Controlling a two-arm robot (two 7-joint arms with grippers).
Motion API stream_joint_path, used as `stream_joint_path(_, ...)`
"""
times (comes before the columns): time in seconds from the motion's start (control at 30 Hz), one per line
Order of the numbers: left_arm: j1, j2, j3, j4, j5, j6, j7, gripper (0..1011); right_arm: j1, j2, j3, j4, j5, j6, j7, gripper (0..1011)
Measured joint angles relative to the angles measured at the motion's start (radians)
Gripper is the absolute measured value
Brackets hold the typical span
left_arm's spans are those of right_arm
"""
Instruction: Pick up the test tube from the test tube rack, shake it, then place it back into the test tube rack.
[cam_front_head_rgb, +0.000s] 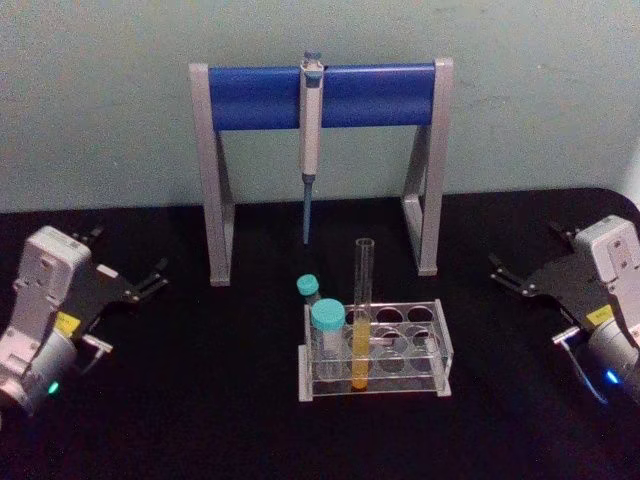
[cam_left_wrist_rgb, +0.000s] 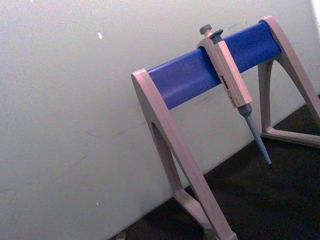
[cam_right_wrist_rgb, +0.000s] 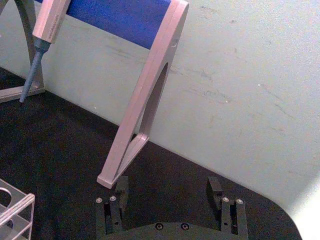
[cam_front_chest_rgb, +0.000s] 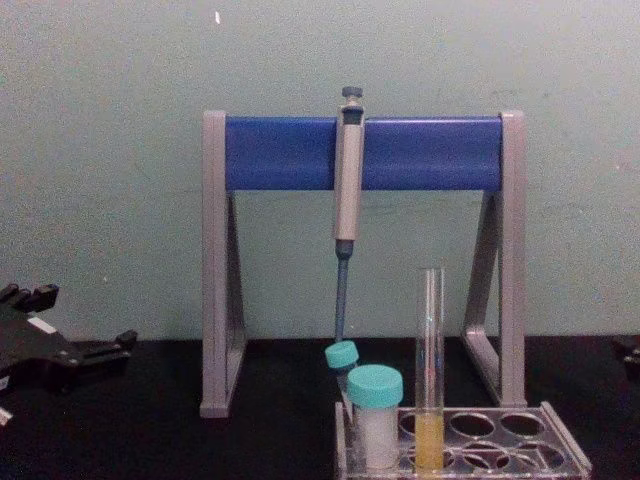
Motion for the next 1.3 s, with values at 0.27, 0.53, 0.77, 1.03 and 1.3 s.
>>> stream_joint_path(0.27,0.0,0.0,0.0,0.0,0.0,0.0,0.0,1001,0.0,0.001,0.0,0.0,0.0,0.0,0.0,1000)
stream_joint_path(0.53,0.0,0.0,0.0,0.0,0.0,0.0,0.0,1001,0.0,0.001,0.0,0.0,0.0,0.0,0.0,1000)
stream_joint_path(0.77,0.0,0.0,0.0,0.0,0.0,0.0,0.0,1001,0.0,0.001,0.0,0.0,0.0,0.0,0.0,1000)
stream_joint_path(1.03,0.0,0.0,0.0,0.0,0.0,0.0,0.0,1001,0.0,0.001,0.0,0.0,0.0,0.0,0.0,1000)
stream_joint_path(1.3,0.0,0.0,0.0,0.0,0.0,0.0,0.0,1001,0.0,0.001,0.0,0.0,0.0,0.0,0.0,1000)
